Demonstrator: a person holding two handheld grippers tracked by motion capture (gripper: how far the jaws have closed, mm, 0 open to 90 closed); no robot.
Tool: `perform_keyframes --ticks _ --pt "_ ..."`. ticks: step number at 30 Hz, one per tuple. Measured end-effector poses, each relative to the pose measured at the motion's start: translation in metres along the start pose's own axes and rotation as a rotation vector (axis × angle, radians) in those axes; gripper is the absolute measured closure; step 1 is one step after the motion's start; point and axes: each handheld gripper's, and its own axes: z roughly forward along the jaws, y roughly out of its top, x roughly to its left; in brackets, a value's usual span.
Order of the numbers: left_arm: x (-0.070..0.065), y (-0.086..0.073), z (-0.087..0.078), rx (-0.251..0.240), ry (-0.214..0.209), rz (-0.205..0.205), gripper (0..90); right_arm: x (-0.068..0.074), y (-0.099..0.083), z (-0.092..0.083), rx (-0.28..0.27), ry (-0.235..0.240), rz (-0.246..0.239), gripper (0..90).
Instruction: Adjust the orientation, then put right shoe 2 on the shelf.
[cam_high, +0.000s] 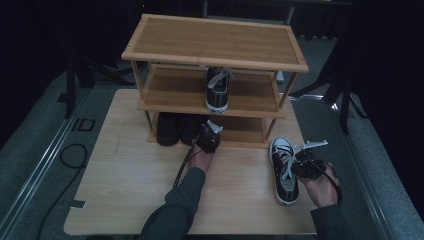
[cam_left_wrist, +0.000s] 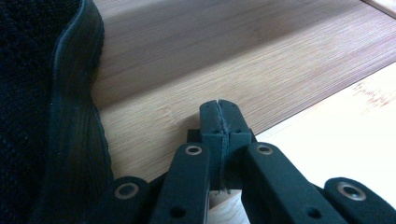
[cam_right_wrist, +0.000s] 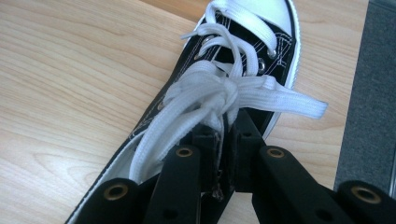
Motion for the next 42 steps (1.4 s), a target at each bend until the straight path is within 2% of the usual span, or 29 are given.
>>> perform_keyframes --ticks 4,8,10,13,20,30,34,39,42 --pt "0.0 0.0 0.0 0.0 -0.001 -0.004 89.8 0.0 0.0 -0.006 -0.023 0.022 -0.004 83.8" --pt "0.0 0.0 0.0 0.0 0.0 -0.003 89.8 0.004 0.002 -0.011 -0.039 0.051 -0.042 83.8" --pt "0.0 0.0 0.0 0.0 0.0 -0.003 89.8 0.008 0.004 -0.009 -0.044 0.066 -0.09 83.8" --pt "0.0 0.0 0.0 0.0 0.0 -0.003 89.8 0.014 0.006 -0.005 -0.044 0.082 -0.132 83.8" --pt "0.0 0.0 0.0 0.0 0.0 -0.004 89.8 0.022 0.008 0.004 -0.041 0.119 -0.192 83.7" --pt "0.001 0.0 0.0 0.003 -0.003 -0.005 89.8 0.027 0.011 0.007 -0.028 0.144 -0.257 83.6" --pt "0.001 0.0 0.0 0.004 -0.003 -0.005 89.8 0.029 0.013 0.006 -0.038 0.182 -0.308 83.6" --pt "0.001 0.0 0.0 0.003 -0.003 -0.008 89.8 0.032 0.016 0.01 -0.028 0.212 -0.347 83.6" --pt "0.001 0.0 0.0 0.003 -0.001 -0.002 89.8 0.033 0.016 0.01 -0.028 0.214 -0.353 83.6"
